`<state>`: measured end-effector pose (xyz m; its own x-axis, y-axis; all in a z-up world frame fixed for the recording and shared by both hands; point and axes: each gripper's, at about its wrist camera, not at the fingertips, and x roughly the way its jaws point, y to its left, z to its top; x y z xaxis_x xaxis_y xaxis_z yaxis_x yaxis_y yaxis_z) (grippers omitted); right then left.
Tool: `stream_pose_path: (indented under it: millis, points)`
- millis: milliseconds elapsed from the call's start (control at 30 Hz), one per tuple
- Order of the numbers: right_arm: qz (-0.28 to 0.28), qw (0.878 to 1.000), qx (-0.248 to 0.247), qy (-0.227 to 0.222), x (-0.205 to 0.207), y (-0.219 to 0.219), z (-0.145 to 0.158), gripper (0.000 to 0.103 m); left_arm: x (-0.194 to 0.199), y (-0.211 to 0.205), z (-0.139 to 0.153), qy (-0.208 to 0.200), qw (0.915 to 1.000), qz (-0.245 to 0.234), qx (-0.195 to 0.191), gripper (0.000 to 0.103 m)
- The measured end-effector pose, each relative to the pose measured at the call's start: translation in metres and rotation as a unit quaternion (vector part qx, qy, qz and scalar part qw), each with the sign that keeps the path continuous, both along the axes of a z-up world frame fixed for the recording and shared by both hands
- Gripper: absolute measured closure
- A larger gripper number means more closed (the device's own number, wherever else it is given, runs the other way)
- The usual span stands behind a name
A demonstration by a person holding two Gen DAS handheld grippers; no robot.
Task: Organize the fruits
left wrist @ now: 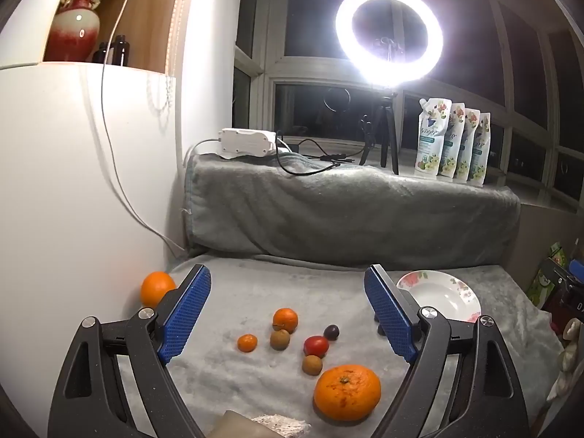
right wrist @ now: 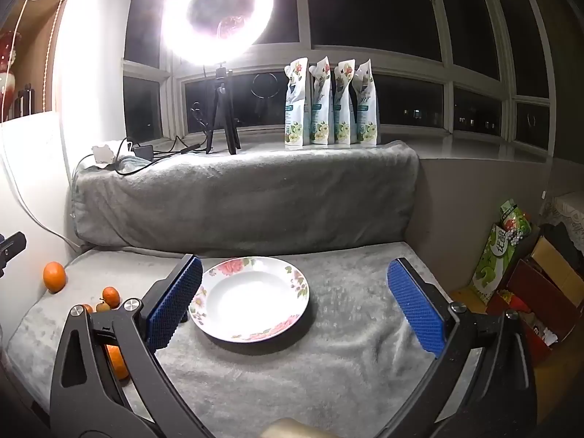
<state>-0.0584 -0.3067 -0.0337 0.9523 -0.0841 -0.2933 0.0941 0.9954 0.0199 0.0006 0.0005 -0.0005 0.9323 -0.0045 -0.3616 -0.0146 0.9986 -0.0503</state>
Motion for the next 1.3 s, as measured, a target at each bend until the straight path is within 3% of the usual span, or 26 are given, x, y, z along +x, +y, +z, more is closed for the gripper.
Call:
stream_pose_path:
  millis: [1300]
  points:
    - [-0.002,1.000,0.005,-0.006,-0.0039,0.0013,0.0031,0.000,-0.0020,-0.0036,0.0036,-0.008,1.0000,-0.002,0.002,0.017]
